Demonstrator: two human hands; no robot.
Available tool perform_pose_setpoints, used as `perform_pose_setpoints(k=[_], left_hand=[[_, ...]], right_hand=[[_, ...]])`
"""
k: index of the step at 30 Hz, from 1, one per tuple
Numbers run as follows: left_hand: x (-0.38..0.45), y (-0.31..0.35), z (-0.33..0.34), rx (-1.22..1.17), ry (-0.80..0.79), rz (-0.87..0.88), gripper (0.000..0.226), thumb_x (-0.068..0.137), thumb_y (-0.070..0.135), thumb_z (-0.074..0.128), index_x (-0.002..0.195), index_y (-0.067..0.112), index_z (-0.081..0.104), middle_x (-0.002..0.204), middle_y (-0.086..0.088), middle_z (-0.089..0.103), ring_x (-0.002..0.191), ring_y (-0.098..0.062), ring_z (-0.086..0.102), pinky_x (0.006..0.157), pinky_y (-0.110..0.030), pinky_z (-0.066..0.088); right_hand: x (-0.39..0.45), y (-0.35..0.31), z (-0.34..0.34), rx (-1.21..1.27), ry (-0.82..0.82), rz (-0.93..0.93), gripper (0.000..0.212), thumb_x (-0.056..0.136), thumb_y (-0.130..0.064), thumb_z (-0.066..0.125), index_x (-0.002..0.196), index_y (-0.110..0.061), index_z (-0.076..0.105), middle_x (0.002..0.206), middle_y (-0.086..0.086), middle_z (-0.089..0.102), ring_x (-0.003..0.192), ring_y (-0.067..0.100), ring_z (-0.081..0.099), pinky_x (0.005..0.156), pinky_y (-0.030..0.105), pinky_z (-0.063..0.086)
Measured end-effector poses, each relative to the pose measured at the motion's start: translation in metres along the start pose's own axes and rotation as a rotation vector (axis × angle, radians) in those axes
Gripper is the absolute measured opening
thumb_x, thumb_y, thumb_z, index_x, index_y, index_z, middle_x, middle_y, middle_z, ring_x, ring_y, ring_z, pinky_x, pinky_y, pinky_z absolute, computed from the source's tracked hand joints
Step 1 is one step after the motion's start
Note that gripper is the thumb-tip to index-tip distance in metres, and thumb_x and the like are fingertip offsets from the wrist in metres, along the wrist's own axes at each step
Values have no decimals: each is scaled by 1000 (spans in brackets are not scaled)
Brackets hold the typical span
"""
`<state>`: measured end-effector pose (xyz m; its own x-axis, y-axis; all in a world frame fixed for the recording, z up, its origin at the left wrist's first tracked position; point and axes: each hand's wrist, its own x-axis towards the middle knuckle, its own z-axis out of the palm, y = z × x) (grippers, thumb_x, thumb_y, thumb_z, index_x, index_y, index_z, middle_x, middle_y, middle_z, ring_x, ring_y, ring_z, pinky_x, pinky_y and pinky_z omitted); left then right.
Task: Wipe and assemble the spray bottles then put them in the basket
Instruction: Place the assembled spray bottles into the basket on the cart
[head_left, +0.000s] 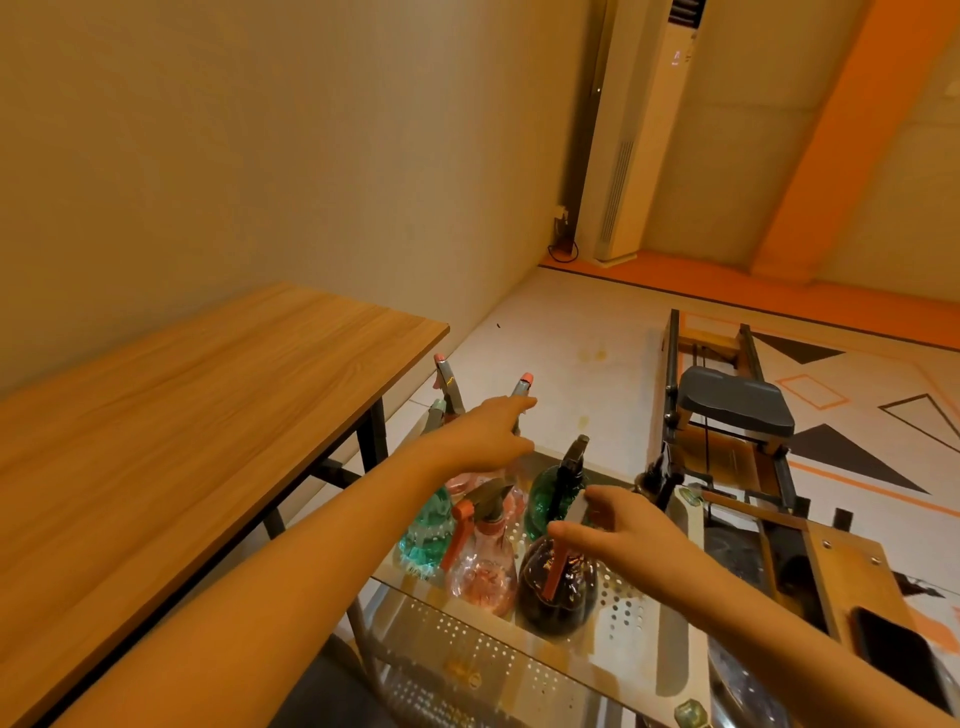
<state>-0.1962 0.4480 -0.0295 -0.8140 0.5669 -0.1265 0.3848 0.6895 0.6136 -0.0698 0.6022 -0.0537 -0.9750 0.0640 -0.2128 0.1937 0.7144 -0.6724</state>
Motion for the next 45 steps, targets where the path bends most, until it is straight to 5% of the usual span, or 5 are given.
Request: perform_pose_setpoints(k=[12, 20, 30, 38, 45], left_hand=[[-11, -3, -18, -33, 72, -9, 49, 89, 17, 56, 136, 22, 42, 131, -6, 52, 107, -25, 56, 90, -41, 50], [-25, -27, -41, -96, 504, 44, 35, 89, 9, 58, 123, 20, 56, 122, -2, 60, 108, -17, 57, 88, -26, 49], [-42, -62, -47, 44, 231, -29, 56, 89, 21, 62, 141, 26, 40, 147, 0, 41, 127, -20, 46, 100, -31, 40], [-39, -71, -41, -80, 179, -14, 52, 92, 20, 59, 140, 26, 40, 138, -5, 50, 111, -20, 60, 96, -33, 49], [-34, -75, -37, -228, 168, -15, 52, 91, 17, 60, 139, 29, 41, 137, -5, 50, 114, -21, 58, 94, -34, 51]], right_hand=[[15, -29, -32, -188, 137, -125, 60, 87, -52, 53, 132, -13, 48, 133, 6, 54, 117, 20, 54, 95, 30, 44], [99, -65, -19, -165, 253, -216, 74, 85, -42, 66, 144, -11, 32, 147, 9, 39, 130, 25, 42, 102, 37, 39], [127, -72, -23, -561, -10, -349, 74, 72, -47, 77, 132, -13, 51, 146, 6, 40, 137, 21, 31, 108, 31, 29], [136, -82, -38, -903, 62, -353, 46, 81, -59, 61, 84, -13, 69, 74, -1, 64, 65, 14, 56, 60, 24, 44], [147, -85, -19, -393, 54, -140, 29, 89, -21, 59, 102, 4, 67, 78, 14, 72, 51, 15, 59, 56, 26, 54]])
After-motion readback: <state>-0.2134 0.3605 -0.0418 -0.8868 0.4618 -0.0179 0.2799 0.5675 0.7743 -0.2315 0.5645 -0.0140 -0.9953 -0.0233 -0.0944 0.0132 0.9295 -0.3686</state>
